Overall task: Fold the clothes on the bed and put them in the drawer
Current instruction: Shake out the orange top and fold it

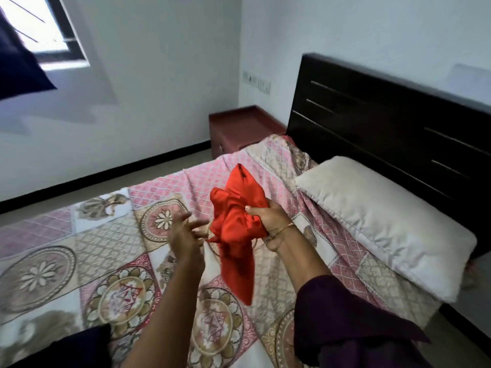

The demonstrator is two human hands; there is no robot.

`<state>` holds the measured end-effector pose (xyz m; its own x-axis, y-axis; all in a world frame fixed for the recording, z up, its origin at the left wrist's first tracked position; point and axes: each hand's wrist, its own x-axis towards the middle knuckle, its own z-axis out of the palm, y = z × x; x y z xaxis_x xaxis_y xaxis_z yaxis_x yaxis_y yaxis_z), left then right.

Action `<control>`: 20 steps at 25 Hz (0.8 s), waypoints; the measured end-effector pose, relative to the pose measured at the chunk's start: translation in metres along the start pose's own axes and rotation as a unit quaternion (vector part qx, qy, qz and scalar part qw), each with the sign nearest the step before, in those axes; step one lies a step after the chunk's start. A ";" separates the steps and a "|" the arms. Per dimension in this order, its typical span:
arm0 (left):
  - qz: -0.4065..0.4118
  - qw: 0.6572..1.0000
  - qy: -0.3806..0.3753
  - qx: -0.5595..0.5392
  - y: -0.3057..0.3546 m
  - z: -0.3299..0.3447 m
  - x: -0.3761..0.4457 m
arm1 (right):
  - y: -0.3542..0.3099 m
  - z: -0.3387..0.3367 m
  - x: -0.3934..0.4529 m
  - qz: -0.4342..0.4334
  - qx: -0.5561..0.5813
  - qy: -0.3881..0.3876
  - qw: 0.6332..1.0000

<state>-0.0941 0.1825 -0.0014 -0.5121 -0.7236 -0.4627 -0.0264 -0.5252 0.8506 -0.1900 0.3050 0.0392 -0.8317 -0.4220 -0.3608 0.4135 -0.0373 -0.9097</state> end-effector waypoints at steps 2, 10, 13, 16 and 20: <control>-0.053 0.987 0.134 0.075 -0.005 -0.066 -0.010 | -0.015 0.025 -0.038 0.037 0.102 -0.052 0.993; -0.148 0.944 -0.079 -0.285 -0.007 -0.207 -0.100 | 0.021 0.085 -0.134 0.131 0.171 -0.073 0.974; -0.166 0.964 -0.113 -0.173 0.003 -0.228 -0.121 | 0.055 0.072 -0.144 0.163 0.115 -0.013 0.980; -0.222 0.974 -0.048 0.015 -0.008 -0.246 -0.121 | 0.099 0.053 -0.149 0.204 0.063 0.047 0.976; -0.291 0.949 0.008 0.123 -0.035 -0.262 -0.117 | 0.146 0.029 -0.150 0.270 -0.051 0.090 0.957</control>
<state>0.1918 0.1679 -0.0423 -0.3366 -0.3504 -0.8740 -0.5014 -0.7190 0.4813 0.0055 0.3365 -0.0338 -0.5614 -0.1920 -0.8050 0.7702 0.2345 -0.5931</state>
